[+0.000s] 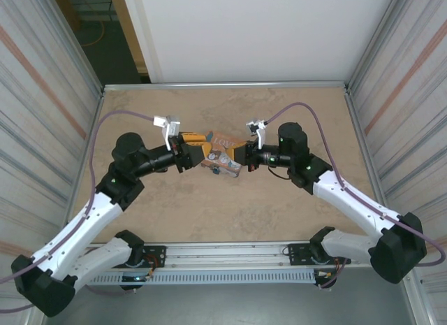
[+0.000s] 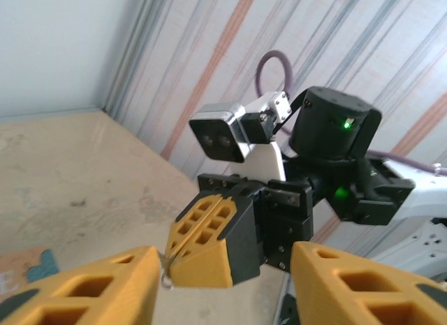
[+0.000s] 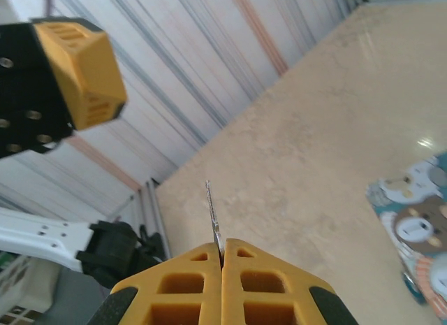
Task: Unlock the padlock with the key
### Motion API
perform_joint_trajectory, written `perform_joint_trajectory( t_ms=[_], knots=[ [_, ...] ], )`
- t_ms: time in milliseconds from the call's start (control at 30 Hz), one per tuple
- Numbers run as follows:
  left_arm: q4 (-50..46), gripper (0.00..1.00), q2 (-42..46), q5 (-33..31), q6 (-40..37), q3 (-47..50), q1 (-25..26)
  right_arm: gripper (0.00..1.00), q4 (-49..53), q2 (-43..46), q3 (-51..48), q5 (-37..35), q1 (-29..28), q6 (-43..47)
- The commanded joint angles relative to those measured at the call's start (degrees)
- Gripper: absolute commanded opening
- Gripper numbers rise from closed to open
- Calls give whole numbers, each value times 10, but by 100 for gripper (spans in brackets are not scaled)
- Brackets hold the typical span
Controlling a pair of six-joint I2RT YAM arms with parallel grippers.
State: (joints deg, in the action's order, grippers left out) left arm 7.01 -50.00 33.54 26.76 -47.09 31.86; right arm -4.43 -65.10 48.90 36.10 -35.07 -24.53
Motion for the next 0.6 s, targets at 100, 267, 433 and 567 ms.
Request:
perform_joint_trajectory(
  t_ms=[100,267,433,567],
  knots=[
    [-132,64,57,-101,-87,41,-1,0,78,-18,2,10,38,56],
    [-153,71,73,-137,-98,96,-1,0,38,-62,-14,40,58,36],
    [-121,75,60,-165,-70,149,0,0,-63,-122,-40,63,78,-29],
    [-83,80,26,-182,-25,173,-1,0,-102,-179,-37,62,79,-58]
  ],
)
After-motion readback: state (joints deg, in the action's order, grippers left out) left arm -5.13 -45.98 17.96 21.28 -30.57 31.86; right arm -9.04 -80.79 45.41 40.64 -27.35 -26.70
